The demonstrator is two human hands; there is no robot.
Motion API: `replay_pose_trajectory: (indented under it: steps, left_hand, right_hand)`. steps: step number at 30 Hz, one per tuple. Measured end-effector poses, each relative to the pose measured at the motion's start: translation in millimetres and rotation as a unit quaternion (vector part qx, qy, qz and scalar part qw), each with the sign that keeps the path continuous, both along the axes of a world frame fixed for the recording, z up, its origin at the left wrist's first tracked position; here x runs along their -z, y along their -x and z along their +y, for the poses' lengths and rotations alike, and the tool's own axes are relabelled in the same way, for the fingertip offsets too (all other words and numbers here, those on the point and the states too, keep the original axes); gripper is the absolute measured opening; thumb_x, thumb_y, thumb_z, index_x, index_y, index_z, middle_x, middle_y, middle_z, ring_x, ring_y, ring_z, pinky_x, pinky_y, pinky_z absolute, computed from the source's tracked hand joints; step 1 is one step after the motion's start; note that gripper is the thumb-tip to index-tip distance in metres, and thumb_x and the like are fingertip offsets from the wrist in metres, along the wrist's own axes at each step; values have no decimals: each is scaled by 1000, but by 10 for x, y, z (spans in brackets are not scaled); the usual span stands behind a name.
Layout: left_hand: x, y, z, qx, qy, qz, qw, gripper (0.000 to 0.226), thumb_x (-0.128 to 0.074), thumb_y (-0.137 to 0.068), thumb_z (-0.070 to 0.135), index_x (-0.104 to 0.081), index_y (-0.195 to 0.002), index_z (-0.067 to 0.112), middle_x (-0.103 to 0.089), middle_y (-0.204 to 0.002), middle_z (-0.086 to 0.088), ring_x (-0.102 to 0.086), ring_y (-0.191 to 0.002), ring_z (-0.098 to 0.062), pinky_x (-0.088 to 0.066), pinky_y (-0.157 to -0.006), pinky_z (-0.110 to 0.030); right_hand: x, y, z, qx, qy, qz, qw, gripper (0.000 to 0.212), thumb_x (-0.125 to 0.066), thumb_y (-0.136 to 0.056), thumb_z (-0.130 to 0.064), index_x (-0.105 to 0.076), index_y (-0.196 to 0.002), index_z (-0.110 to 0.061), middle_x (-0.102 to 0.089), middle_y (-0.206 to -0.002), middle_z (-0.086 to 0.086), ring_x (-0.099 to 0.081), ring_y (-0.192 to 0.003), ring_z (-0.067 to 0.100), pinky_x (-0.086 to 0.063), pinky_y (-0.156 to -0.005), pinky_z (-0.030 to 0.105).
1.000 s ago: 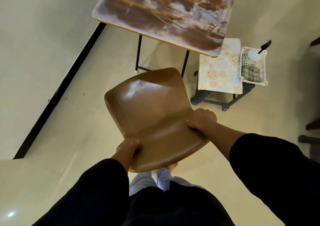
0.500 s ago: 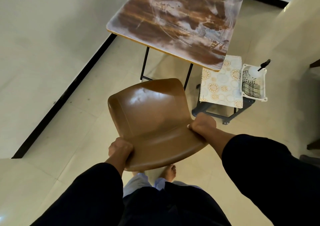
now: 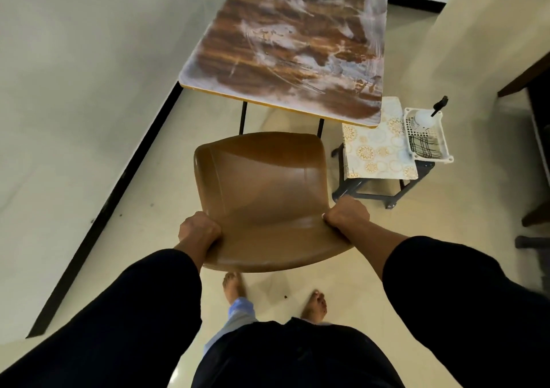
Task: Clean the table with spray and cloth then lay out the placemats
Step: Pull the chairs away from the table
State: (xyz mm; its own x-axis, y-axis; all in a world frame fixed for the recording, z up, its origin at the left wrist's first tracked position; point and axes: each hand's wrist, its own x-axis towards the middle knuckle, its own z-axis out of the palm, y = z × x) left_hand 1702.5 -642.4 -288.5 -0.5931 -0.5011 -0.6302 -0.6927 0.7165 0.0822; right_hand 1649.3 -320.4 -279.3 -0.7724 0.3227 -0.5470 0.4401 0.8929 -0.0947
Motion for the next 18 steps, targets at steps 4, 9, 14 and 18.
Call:
replay_pose_trajectory:
  steps: [4,9,14,18]
  left_hand:
    - [-59,384,-407,57,2,-1,998,29,-55,-102,27,-63,-125,10,-63,-107,-9,-66,-104,-32,-58,-96,-42]
    - [-32,793,-736,139,26,2,990,23,-55,-106,24,-62,-123,11,-59,-104,-7,-58,-94,-27,-57,-95,-40]
    - [47,1060,-984,177,23,-11,984,28,-57,-104,25,-62,-127,10,-65,-111,-9,-65,-104,-30,-57,-94,-41]
    - [114,1253,-1047,203,25,-12,979,24,-57,-106,25,-61,-124,11,-59,-103,-7,-58,-94,-26,-56,-93,-40]
  right_hand:
    - [11,-12,-369,53,2,-3,999,26,-67,-90,-34,-60,-107,-16,-67,-109,6,-68,-103,29,-55,-78,35]
    - [121,42,-723,115,20,-9,993,21,-65,-90,-34,-64,-101,-16,-68,-95,5,-68,-87,26,-60,-80,39]
    - [145,102,-968,137,18,-6,990,12,-61,-95,-28,-56,-95,-17,-61,-90,4,-64,-88,26,-55,-75,37]
    - [165,197,-1062,149,18,-6,989,9,-59,-94,-24,-55,-97,-17,-60,-91,5,-64,-91,27,-57,-79,38]
